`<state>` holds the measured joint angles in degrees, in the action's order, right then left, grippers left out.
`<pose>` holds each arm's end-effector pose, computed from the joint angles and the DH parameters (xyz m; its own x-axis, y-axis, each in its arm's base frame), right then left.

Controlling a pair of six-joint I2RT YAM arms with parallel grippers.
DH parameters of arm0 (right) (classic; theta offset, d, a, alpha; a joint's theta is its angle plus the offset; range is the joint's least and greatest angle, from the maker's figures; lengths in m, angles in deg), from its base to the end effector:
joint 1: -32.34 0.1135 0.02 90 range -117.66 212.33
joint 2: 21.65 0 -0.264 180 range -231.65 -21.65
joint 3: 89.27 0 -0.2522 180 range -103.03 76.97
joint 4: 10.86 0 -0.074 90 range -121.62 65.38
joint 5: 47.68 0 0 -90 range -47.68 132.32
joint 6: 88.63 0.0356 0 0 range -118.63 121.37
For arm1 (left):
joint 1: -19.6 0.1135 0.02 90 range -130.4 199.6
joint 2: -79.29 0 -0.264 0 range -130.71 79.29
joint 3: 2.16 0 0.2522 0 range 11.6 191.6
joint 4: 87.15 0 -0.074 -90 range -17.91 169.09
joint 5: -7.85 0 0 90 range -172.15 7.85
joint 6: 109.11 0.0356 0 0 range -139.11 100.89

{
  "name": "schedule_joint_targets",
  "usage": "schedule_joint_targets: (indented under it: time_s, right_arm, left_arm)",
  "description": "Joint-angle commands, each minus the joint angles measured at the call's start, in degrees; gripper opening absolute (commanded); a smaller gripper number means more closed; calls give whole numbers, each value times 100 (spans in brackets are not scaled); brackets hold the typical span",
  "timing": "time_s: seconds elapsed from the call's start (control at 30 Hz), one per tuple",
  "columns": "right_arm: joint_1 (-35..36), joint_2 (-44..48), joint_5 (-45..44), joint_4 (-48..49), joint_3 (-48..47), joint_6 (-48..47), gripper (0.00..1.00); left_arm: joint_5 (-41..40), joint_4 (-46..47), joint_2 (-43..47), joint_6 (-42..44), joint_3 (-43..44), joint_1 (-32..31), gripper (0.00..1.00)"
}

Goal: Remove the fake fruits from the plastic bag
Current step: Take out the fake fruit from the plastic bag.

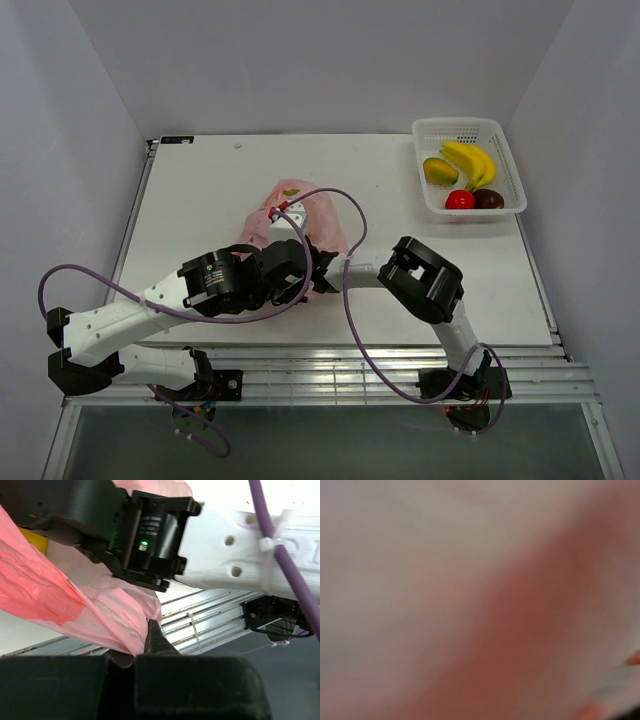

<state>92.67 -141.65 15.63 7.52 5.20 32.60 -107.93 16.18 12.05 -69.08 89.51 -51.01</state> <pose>0.2424 0.3931 0.1701 -0.4090 0.2178 -0.8861 -0.4100 0.8237 0.3917 0.0851 -0.1952 0.3774 -0.7515 0.0584 -0.6571 0.2885 0.9249 -0.2477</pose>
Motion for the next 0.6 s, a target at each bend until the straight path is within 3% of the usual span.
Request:
schedule_joint_targets:
  time_s: [0.0, 0.3, 0.43, 0.53, 0.57]
  right_arm:
    - [-48, -286, -845, -655, -696, 472, 90]
    - [-75, -1340, -802, -1860, -2051, 727, 90]
    - [-118, -1508, -688, -2001, -2227, 745, 100]
    - [-180, -1500, -556, -1984, -2237, 719, 72]
    - [-215, -1430, -504, -1888, -2158, 684, 55]
  left_arm:
    - [47, 122, 80, 146, 207, -23, 0]
    - [222, 157, 115, 129, 49, -23, 0]
    - [267, 148, 203, 85, -30, -23, 0]
    - [240, 148, 291, 58, -91, -14, 0]
    - [214, 139, 334, 32, -109, -23, 0]
